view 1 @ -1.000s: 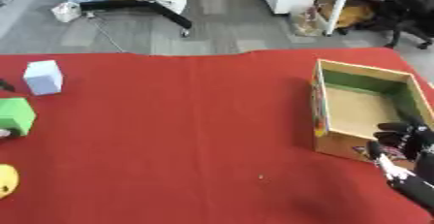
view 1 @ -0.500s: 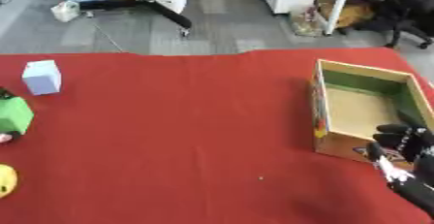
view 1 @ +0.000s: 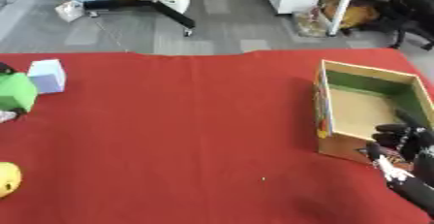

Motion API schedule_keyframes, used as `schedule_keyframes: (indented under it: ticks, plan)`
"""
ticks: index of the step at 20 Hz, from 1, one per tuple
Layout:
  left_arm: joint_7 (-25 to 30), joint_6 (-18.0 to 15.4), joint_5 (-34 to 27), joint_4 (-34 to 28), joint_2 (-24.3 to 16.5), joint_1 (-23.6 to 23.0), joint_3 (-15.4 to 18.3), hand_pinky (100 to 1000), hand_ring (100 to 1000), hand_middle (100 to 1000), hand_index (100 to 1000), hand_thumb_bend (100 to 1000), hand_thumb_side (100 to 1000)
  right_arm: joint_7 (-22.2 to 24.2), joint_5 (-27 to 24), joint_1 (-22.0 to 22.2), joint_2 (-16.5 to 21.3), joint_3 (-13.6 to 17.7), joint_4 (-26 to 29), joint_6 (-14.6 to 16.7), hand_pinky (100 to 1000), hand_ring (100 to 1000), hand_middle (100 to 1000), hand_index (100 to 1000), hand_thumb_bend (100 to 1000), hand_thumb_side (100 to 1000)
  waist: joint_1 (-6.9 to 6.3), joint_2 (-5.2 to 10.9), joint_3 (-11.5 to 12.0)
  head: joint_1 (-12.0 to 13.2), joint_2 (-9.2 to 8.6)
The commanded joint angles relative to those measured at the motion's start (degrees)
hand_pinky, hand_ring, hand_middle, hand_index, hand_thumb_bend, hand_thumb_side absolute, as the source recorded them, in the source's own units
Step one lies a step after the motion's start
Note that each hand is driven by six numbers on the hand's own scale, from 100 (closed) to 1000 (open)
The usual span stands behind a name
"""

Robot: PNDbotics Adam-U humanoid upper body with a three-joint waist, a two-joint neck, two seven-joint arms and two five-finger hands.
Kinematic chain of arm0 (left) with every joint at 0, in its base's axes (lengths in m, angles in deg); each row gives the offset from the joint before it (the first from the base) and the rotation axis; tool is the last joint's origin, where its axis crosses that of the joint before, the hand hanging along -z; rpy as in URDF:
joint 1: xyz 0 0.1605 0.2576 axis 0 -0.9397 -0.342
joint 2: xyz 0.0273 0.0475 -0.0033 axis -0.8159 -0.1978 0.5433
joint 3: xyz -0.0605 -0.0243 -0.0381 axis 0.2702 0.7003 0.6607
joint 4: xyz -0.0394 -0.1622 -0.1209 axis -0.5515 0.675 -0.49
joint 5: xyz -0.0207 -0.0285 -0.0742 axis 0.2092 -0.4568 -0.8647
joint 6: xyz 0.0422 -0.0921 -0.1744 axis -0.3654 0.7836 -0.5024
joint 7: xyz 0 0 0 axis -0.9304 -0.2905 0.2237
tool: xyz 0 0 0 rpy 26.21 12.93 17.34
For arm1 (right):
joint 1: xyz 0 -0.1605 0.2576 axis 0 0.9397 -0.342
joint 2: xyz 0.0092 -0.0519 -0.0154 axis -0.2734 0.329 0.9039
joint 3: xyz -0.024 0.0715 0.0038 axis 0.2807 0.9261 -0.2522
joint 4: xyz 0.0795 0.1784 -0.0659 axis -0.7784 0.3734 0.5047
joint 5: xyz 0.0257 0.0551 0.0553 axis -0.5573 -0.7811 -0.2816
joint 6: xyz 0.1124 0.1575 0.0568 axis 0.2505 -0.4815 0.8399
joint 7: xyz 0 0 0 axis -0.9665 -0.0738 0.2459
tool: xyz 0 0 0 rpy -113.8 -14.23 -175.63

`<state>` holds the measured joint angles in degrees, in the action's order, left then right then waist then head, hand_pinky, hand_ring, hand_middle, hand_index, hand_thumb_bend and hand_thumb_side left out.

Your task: Pick up the objects with one hand, pass them to the other hand, and then place them into the box on the other side of the table.

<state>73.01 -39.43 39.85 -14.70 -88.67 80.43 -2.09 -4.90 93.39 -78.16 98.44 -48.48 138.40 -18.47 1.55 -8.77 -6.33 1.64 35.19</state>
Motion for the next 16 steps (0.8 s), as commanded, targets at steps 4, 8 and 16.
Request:
schedule_keyframes:
  ticks: [4, 8, 16]
  plan:
    - [0.0, -1.4, -5.0, -6.7, -0.9, 1.3, -0.3, 729, 627, 573, 657, 265, 356, 0.2, 1.0, -1.2, 3.5, 0.3, 1.3, 0.2, 758, 720, 694, 955, 332, 306, -0.65, 2.15, 0.3, -1.2, 0.3]
    - [-3.7, -5.0, -8.8, -12.8, 2.5, -2.4, -0.6, 711, 632, 577, 654, 295, 395, 0.9, 4.0, -3.2, 7.1, -0.4, 3.5, 0.6, 766, 728, 702, 958, 333, 299, -0.37, 2.58, 0.9, -2.5, 0.68]
    - [-7.9, -6.6, -16.1, -24.7, 13.3, -11.7, -3.8, 691, 660, 603, 670, 353, 464, 1.0, 11.4, -8.7, 12.5, -2.7, 10.1, 1.2, 764, 706, 678, 968, 346, 292, 0.35, 2.8, 1.9, -3.8, 1.32]
